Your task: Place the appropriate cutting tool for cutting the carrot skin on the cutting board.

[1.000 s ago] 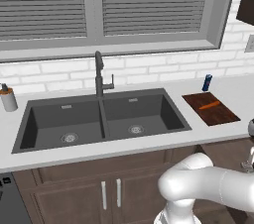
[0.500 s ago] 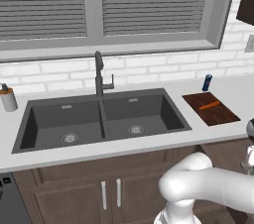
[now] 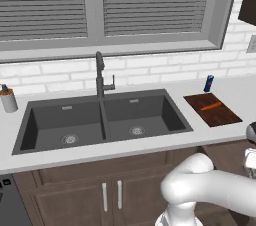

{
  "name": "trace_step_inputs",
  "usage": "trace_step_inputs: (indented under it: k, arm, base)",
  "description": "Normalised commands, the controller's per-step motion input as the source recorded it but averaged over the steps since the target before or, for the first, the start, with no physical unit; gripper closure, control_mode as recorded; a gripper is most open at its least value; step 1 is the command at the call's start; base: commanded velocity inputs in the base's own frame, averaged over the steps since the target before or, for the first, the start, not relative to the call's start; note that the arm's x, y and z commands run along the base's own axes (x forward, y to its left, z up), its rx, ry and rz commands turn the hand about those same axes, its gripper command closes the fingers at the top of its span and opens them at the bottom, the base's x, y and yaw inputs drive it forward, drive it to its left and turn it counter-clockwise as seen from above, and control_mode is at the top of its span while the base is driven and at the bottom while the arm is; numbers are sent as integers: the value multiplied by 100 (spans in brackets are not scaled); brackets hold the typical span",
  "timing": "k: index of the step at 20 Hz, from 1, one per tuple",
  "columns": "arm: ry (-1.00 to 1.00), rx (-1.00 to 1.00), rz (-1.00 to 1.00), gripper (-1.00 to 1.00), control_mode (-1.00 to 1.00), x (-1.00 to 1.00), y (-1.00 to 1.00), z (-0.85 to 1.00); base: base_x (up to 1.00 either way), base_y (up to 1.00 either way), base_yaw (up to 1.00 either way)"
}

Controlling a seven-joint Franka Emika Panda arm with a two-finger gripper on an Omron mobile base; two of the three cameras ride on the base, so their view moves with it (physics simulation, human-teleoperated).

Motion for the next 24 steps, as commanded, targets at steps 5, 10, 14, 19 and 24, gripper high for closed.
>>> trace_step_inputs:
  k: [5, 10, 14, 19, 24]
  arm:
    - [0, 0, -2, -100, -100, 20, 0, -11]
    - [0, 0, 0, -100, -100, 16, 0, -12]
    - [0, -1, 0, -100, -100, 10, 0, -24]
    - [0, -2, 0, -100, -100, 7, 0, -31]
    - [0, -2, 0, -100, -100, 7, 0, -31]
  base:
    - [0, 0, 0]
    - [0, 0, 0]
    - [0, 0, 0]
    - [0, 0, 0]
    - [0, 0, 0]
